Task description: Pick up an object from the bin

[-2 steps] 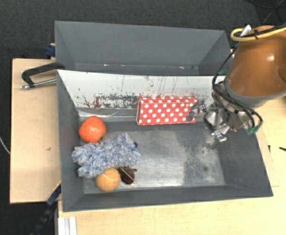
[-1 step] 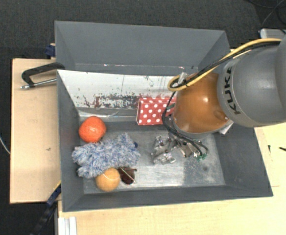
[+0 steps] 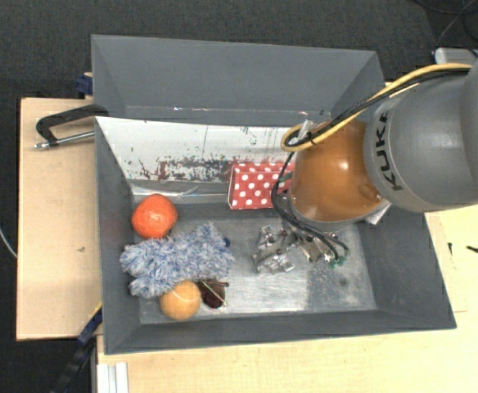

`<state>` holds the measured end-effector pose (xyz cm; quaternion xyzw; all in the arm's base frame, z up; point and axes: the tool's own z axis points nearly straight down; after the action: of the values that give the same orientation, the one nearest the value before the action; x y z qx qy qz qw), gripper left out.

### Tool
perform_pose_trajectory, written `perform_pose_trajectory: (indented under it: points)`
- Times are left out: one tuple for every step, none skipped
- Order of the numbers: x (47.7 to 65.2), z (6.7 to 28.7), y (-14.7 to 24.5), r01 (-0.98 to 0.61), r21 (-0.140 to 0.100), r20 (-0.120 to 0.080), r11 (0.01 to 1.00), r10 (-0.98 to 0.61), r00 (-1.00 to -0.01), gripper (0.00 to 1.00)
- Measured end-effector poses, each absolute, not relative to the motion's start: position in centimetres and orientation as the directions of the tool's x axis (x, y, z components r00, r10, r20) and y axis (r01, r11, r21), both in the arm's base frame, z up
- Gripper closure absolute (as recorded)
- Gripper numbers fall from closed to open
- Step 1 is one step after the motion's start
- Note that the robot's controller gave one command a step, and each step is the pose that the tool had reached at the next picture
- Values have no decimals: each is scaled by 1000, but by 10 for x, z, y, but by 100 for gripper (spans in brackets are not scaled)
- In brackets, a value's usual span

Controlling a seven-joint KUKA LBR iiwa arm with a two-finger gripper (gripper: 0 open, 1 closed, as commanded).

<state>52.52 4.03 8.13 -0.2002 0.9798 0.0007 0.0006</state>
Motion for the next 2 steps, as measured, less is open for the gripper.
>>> perform_pose_trajectory:
  points:
    - [542, 121, 46, -468, -1, -7, 884, -468, -884, 0]
    - [542, 121, 46, -467, -1, -6, 884, -467, -884, 0]
